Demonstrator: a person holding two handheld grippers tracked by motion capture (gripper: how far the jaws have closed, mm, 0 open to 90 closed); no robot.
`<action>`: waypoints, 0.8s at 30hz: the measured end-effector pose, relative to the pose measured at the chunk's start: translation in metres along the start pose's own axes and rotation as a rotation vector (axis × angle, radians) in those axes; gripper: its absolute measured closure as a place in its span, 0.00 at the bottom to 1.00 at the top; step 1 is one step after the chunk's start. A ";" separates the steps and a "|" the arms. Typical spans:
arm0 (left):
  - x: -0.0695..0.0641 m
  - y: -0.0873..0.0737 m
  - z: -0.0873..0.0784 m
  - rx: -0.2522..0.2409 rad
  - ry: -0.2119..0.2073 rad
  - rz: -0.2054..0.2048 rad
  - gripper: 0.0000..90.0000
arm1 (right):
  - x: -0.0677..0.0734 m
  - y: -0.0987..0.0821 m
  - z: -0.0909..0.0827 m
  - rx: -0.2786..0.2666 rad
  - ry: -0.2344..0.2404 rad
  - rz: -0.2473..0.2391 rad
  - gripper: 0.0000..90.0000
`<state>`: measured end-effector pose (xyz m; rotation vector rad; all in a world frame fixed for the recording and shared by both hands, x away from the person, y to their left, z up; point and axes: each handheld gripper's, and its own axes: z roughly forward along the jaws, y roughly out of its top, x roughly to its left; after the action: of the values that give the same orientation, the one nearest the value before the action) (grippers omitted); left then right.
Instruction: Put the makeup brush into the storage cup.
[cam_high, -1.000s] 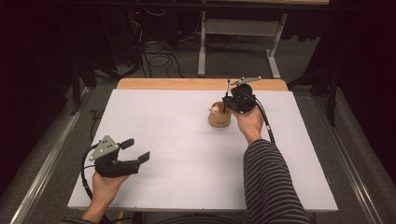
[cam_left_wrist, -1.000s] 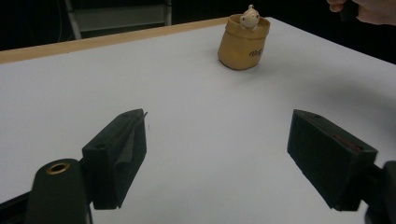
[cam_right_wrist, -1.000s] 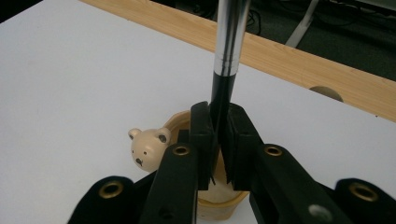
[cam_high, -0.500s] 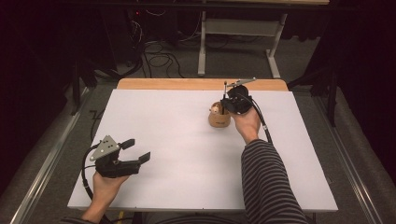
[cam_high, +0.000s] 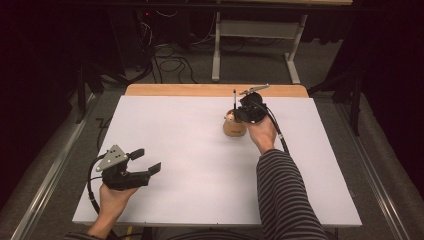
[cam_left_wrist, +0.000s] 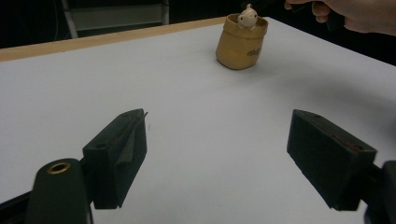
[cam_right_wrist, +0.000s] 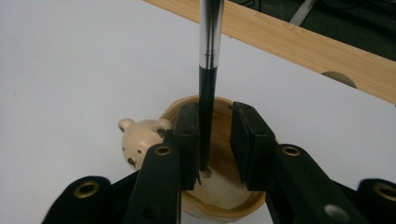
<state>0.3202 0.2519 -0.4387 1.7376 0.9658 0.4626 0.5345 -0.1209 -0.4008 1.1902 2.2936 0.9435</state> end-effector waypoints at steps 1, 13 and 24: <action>0.000 0.000 0.000 0.000 0.000 -0.002 0.23 | 0.000 0.000 0.000 -0.001 -0.001 0.004 0.77; 0.000 0.000 -0.001 -0.008 0.005 -0.003 0.23 | -0.003 0.000 -0.020 -0.068 0.000 0.033 0.64; 0.000 0.001 0.000 -0.010 0.006 -0.004 0.22 | -0.001 -0.006 -0.040 -0.132 0.019 0.035 0.52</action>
<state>0.3201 0.2517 -0.4379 1.7262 0.9689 0.4693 0.5080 -0.1399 -0.3771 1.1744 2.1936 1.1053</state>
